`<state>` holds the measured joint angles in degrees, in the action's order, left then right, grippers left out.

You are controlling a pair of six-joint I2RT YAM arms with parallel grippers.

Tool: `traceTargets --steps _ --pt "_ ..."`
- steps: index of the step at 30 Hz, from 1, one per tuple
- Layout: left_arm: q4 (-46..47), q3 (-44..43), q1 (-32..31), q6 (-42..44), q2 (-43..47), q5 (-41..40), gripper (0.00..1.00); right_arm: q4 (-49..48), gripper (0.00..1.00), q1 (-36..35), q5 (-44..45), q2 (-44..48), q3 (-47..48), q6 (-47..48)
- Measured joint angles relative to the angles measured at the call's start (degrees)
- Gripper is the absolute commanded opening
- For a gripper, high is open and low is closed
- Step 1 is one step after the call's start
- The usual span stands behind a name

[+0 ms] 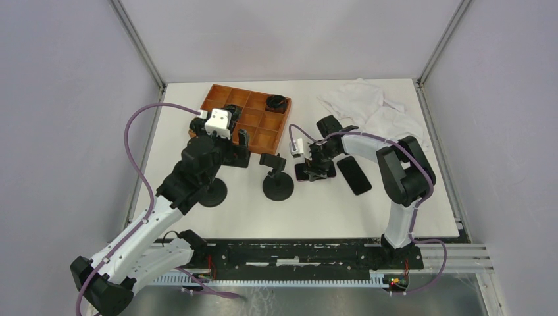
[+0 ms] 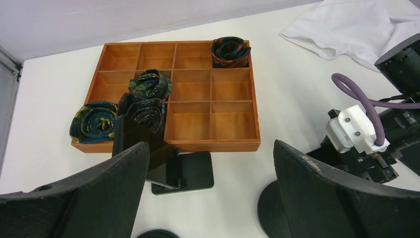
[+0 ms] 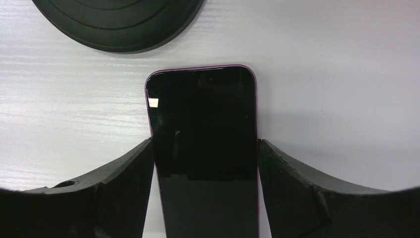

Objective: Place the phone on the phone stand
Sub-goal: Pick up the phone at the center of the board.

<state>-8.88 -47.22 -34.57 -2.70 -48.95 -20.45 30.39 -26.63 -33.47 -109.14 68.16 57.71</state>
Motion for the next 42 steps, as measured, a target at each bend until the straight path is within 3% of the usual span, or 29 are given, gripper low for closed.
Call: traceTargets --steps 14,42 --pt "0.00 -0.02 0.00 0.00 0.26 0.00 1.00 -1.60 0.21 0.52 -0.24 1.36 -1.57 -3.06" --pt "0.00 -0.02 0.00 0.00 0.26 0.00 1.00 -4.37 0.19 6.54 -7.21 7.39 -7.34 -9.07"
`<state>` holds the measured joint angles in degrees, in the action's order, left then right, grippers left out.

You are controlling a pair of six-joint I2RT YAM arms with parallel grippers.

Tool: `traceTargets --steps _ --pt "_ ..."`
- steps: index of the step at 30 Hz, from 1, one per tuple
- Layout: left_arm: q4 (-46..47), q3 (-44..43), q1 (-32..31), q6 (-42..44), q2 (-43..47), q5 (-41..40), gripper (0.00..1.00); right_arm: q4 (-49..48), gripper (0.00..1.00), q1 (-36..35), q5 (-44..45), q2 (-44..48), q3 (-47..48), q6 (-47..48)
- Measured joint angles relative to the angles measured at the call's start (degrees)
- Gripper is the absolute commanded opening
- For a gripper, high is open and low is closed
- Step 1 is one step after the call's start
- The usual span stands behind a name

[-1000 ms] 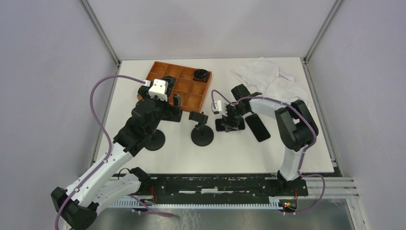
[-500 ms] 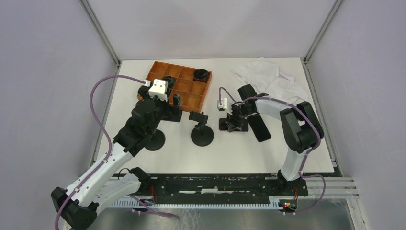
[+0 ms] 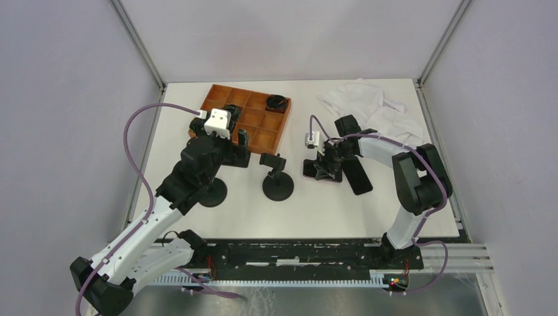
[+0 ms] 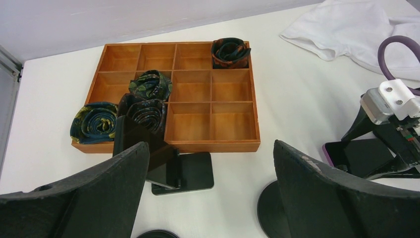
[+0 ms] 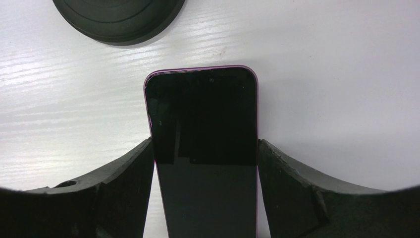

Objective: Place the phone on the phone stand
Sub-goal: Pick up the phone at the center of the board.

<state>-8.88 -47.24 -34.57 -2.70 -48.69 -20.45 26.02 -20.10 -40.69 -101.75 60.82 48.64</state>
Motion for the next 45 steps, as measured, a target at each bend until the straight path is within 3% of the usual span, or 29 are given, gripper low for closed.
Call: traceTargets --steps 26,45 --pt "-0.20 -0.07 0.00 -0.46 0.00 0.96 1.00 -1.92 0.19 2.03 -4.98 1.22 -1.81 -3.17" --pt "0.66 -8.70 0.02 -23.65 -3.65 17.20 0.95 -6.08 0.19 5.79 -12.22 5.53 -4.17 -9.73"
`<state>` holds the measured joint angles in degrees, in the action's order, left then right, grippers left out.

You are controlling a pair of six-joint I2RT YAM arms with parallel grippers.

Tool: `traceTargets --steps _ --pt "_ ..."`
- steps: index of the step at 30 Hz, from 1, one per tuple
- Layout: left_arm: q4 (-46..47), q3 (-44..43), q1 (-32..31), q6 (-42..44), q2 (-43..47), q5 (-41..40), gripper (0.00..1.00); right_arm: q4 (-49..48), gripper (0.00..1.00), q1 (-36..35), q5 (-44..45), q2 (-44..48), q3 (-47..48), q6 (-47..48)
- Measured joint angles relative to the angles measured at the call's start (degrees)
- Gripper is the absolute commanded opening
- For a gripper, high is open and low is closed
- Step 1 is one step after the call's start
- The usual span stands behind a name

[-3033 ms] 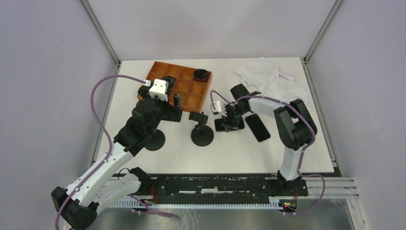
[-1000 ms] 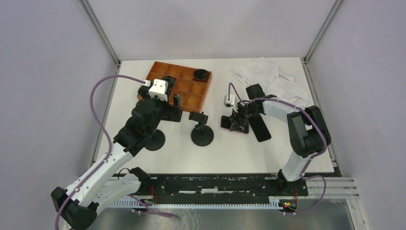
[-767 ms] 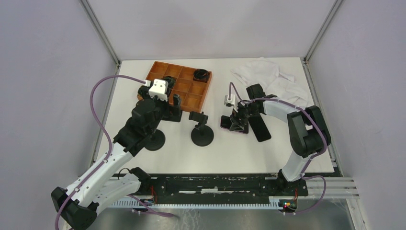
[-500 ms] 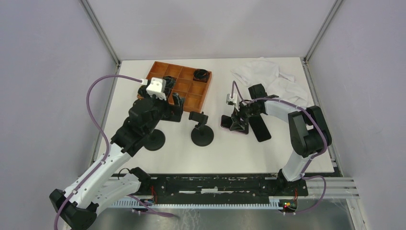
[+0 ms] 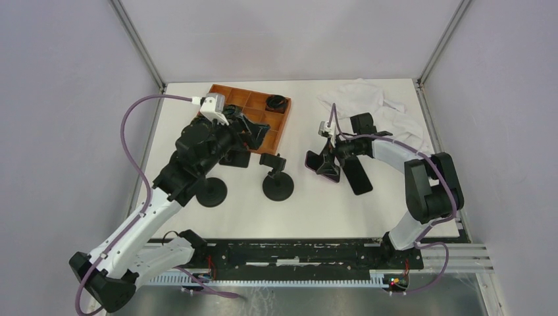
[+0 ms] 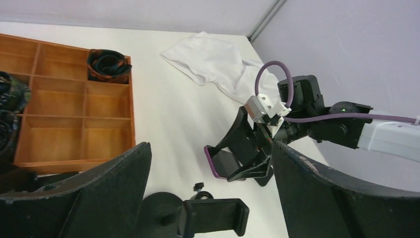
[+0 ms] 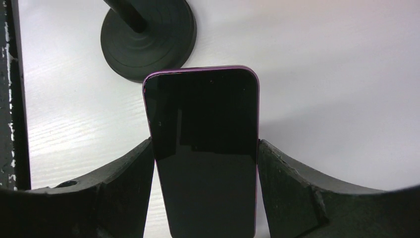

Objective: Place the phone on the phone stand
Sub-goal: Pick up the phone at the center of the board.

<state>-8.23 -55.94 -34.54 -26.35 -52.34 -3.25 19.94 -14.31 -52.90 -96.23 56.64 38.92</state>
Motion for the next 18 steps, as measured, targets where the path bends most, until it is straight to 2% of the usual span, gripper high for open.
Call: traceTargets --steps 5,13,18 --pt "1.22 -0.63 -1.62 -3.54 -2.54 0.81 0.95 -1.77 0.19 0.72 -2.19 0.94 -0.70 -2.38" --pt "3.50 -2.99 -7.98 -5.79 -10.03 -0.33 0.94 -5.55 0.19 2.27 -5.60 3.43 -2.78 -7.15" --pt "5.88 -4.46 -9.09 -6.67 -14.56 -1.44 0.93 -7.65 0.19 3.10 -7.30 4.68 -3.56 -9.68"
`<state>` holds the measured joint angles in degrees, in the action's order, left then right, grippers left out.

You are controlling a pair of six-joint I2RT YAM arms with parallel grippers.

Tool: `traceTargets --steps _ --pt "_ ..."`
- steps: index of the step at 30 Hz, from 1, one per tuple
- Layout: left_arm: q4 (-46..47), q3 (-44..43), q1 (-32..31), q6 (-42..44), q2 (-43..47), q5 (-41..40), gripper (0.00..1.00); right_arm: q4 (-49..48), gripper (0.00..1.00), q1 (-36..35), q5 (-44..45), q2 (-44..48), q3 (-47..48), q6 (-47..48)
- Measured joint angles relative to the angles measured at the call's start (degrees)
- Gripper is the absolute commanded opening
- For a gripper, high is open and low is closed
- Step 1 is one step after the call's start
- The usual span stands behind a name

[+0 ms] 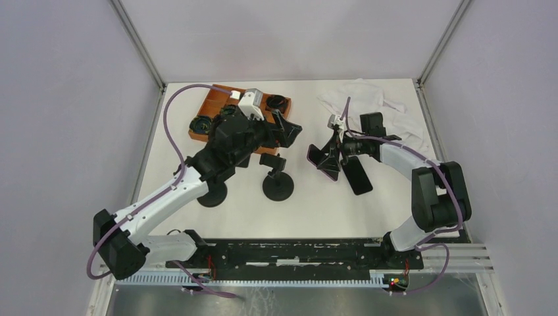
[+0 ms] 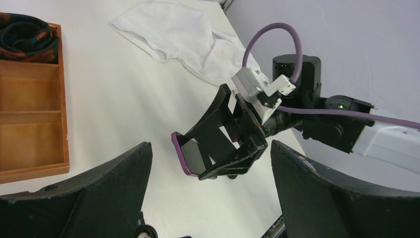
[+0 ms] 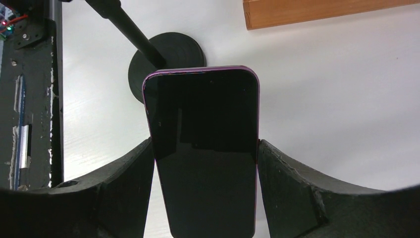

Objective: Place the phone on the phone stand
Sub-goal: Pick up the phone at the center of the board.

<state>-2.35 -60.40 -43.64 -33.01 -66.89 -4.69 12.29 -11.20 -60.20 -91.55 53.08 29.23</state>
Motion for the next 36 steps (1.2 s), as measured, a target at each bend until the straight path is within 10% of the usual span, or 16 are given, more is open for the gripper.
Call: traceTargets --steps 36 --pt "3.80 -7.02 -3.26 -10.01 -21.20 4.81 0.63 -12.87 0.19 2.64 -4.07 12.11 -3.76 -12.52"
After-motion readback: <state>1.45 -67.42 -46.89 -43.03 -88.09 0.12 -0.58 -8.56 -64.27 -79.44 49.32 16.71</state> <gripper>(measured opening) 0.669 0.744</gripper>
